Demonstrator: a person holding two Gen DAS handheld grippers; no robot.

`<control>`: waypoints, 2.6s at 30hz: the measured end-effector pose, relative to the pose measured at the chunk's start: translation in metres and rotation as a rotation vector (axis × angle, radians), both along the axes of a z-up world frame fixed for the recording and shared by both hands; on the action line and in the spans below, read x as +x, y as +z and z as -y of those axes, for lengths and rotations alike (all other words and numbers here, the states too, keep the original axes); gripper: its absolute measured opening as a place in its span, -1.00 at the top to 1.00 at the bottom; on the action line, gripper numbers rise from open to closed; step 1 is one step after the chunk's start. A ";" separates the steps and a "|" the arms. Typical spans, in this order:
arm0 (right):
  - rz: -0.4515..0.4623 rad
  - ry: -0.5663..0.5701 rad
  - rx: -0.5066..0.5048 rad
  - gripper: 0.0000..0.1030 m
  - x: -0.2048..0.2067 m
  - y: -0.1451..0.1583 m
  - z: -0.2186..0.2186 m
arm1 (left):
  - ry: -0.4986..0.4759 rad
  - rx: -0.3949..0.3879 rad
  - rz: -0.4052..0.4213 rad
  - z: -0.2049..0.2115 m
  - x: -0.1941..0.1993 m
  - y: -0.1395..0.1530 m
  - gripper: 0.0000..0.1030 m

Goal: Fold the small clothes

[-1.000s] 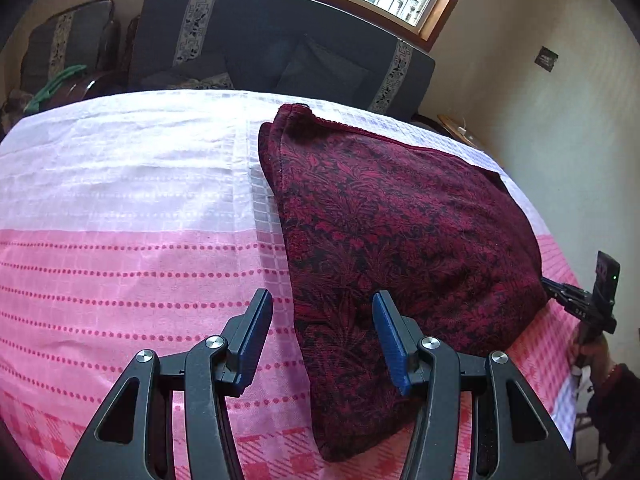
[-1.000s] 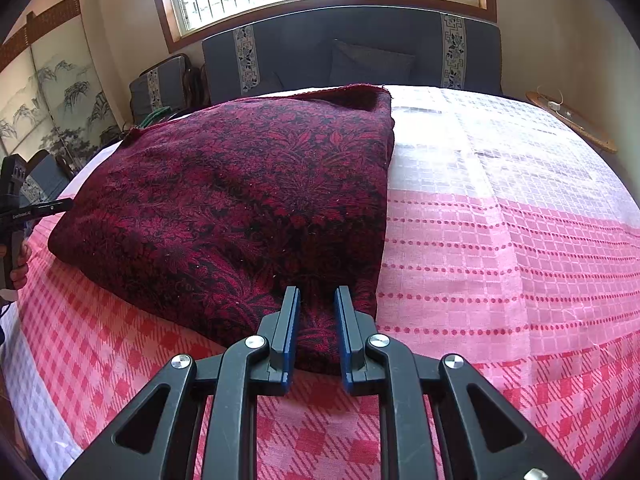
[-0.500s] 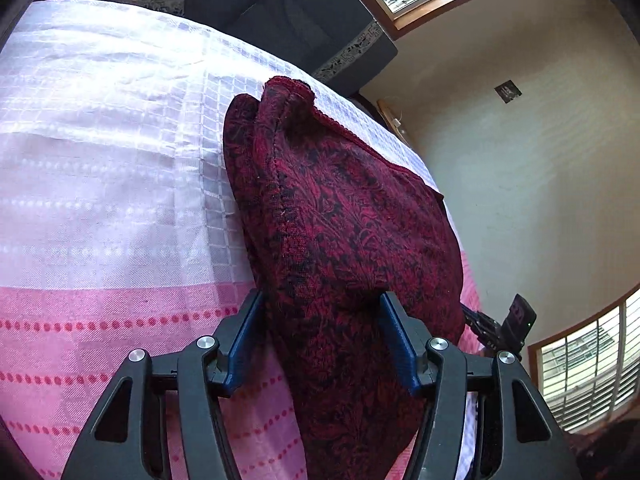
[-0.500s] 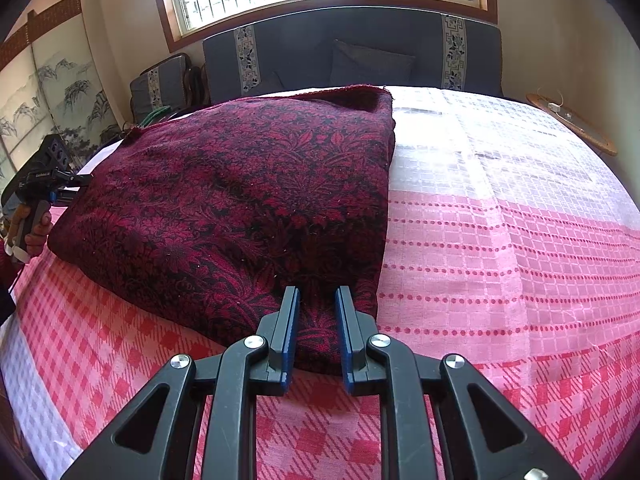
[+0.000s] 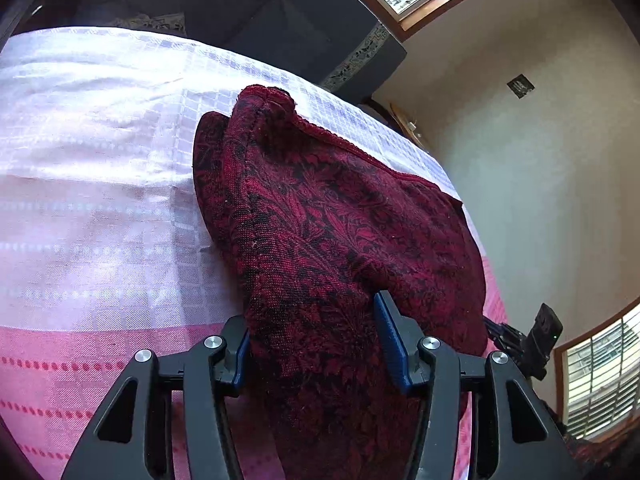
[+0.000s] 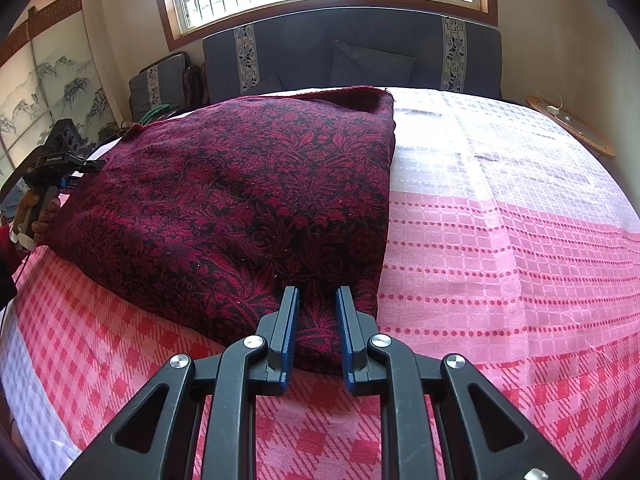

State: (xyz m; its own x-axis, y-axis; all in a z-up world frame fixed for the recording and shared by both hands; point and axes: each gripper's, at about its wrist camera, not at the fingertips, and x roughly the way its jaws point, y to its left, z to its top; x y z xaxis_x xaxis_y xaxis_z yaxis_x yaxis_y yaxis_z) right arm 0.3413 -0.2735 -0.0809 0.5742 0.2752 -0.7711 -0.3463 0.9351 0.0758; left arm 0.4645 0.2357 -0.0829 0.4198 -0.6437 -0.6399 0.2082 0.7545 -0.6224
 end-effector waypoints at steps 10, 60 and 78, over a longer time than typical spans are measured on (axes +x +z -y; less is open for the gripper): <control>0.045 -0.057 0.063 0.54 -0.005 0.010 0.004 | 0.152 0.075 -0.026 0.016 -0.017 0.025 0.48; -0.173 0.063 0.653 0.79 0.060 -0.004 -0.025 | 0.226 -0.047 -0.096 0.222 -0.026 0.136 0.59; -0.274 -0.012 0.956 0.82 0.056 -0.042 -0.002 | 0.219 -0.167 -0.211 0.287 0.016 0.080 0.56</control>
State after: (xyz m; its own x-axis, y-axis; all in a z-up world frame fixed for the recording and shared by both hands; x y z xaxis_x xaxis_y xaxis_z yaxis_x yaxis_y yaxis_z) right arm 0.3973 -0.2718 -0.1224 0.4166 0.8452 -0.3347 -0.1951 0.4428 0.8751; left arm 0.4804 -0.0511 -0.0033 0.4289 -0.6559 -0.6212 -0.0941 0.6515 -0.7528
